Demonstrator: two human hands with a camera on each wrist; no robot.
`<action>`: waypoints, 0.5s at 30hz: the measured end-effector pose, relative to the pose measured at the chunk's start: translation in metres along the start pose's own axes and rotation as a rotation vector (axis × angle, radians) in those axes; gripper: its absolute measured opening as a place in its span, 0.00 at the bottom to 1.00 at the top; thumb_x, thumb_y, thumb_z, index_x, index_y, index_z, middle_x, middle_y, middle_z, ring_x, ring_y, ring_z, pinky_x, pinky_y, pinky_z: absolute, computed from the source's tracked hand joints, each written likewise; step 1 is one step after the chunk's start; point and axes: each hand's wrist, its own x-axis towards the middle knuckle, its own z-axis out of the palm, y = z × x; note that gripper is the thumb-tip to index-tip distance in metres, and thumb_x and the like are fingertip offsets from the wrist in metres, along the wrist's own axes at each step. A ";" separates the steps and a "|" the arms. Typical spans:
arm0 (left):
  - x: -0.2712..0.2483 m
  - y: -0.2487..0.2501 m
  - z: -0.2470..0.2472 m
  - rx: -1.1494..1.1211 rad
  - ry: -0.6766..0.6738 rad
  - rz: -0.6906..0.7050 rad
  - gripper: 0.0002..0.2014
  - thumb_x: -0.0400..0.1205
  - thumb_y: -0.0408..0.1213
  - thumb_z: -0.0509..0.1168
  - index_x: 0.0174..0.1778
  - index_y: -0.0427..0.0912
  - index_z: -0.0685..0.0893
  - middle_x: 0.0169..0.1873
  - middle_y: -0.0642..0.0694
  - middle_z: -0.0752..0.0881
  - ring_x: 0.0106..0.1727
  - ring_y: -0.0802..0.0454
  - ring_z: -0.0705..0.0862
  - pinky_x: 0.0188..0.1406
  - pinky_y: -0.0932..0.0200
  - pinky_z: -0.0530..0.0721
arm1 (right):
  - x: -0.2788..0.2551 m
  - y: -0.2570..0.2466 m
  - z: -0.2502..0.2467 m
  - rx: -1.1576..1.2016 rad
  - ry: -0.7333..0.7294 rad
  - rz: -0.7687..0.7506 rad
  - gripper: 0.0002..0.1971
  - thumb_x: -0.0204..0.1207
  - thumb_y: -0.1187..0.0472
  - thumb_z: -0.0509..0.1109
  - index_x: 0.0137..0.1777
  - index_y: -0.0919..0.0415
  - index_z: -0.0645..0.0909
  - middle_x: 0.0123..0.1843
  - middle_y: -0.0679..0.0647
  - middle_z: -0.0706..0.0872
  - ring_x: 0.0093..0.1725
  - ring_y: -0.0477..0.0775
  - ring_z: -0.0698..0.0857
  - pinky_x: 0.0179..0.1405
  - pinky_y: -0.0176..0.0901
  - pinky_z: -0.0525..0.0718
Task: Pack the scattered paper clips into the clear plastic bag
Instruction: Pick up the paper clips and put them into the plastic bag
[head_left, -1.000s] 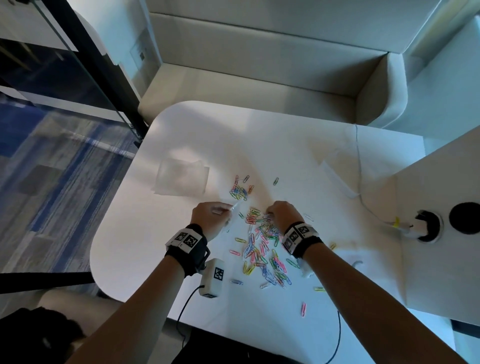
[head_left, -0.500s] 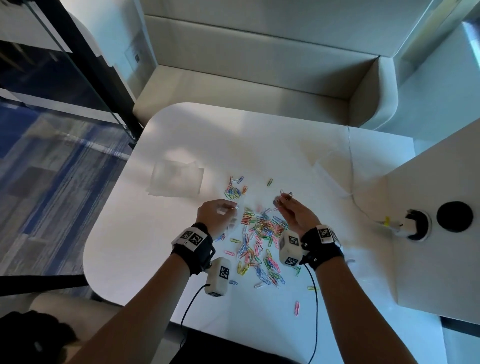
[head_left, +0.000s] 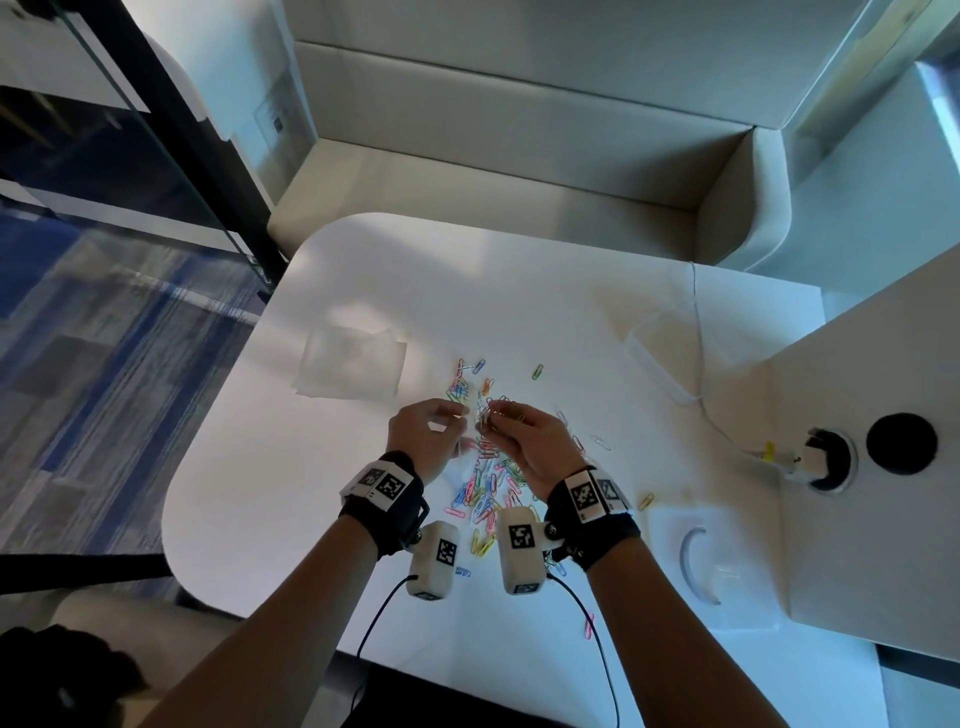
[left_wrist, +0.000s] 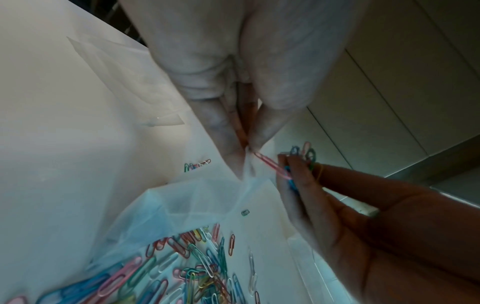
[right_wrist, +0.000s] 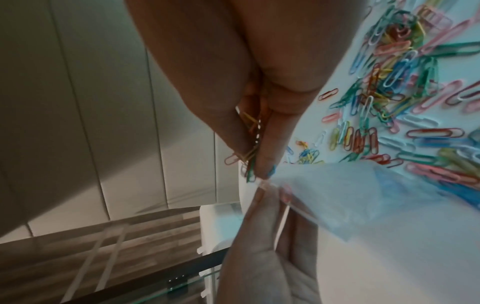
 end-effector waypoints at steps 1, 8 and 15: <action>0.001 -0.001 0.000 0.004 0.002 0.002 0.06 0.79 0.29 0.71 0.49 0.39 0.91 0.42 0.43 0.91 0.35 0.46 0.94 0.45 0.50 0.94 | -0.002 -0.001 0.001 0.005 -0.008 -0.012 0.09 0.77 0.78 0.66 0.56 0.77 0.81 0.42 0.64 0.88 0.45 0.59 0.89 0.51 0.42 0.90; 0.000 0.002 0.010 0.023 -0.032 0.004 0.06 0.79 0.31 0.73 0.51 0.41 0.92 0.42 0.45 0.91 0.42 0.43 0.94 0.48 0.46 0.94 | -0.003 0.006 0.000 -0.143 0.071 -0.034 0.07 0.75 0.78 0.68 0.46 0.71 0.86 0.41 0.65 0.89 0.38 0.55 0.90 0.42 0.37 0.90; -0.002 -0.002 0.011 0.134 -0.057 0.070 0.07 0.79 0.31 0.74 0.51 0.39 0.93 0.42 0.42 0.93 0.41 0.49 0.93 0.50 0.50 0.93 | 0.000 0.003 0.002 -0.776 0.008 -0.065 0.10 0.71 0.70 0.69 0.40 0.57 0.90 0.35 0.59 0.91 0.37 0.54 0.87 0.45 0.46 0.89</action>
